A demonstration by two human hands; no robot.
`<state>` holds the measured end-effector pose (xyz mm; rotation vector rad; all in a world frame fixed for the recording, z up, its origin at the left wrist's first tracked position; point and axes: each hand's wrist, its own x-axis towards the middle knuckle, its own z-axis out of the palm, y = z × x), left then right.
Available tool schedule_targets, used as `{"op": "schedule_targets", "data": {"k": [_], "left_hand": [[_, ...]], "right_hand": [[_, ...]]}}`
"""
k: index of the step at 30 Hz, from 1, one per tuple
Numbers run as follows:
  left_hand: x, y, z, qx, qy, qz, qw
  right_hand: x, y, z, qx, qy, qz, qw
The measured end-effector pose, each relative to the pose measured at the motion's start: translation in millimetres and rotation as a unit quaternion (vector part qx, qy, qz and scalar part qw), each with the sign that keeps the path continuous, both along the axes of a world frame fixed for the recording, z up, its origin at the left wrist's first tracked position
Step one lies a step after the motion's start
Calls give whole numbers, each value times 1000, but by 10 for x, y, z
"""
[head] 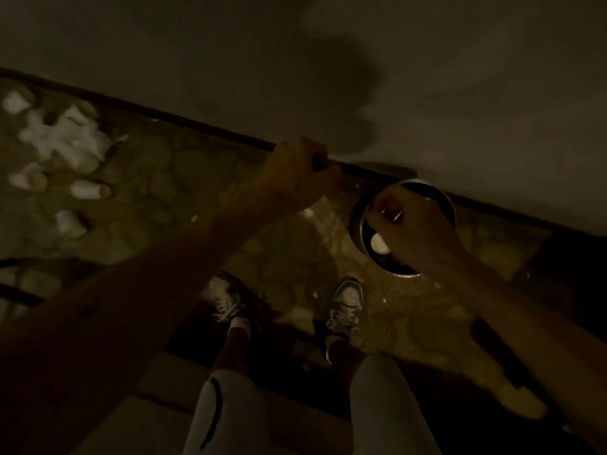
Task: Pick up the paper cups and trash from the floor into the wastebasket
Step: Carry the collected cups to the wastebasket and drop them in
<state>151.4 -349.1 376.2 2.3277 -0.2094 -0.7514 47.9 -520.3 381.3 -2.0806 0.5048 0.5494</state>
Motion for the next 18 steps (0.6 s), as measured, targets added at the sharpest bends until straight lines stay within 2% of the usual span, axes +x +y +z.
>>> {"op": "schedule_targets", "data": {"k": [3, 6, 10, 14, 18], "left_hand": [[127, 724, 1227, 47, -61, -31, 997], [-39, 1428, 2473, 75, -89, -24, 993], [-380, 2424, 3560, 137, -166, 34, 976], [-817, 3392, 4126, 229, -197, 96, 948], [-1095, 4243, 4211, 234, -170, 206, 935]], "right_hand": [[248, 607, 902, 15, -53, 116, 992], [432, 1263, 1792, 17, -60, 216, 974], [655, 2073, 2695, -6, -76, 348, 934], [816, 2942, 3288, 15, -147, 448, 882], [992, 3840, 3503, 2, -165, 514, 842]]}}
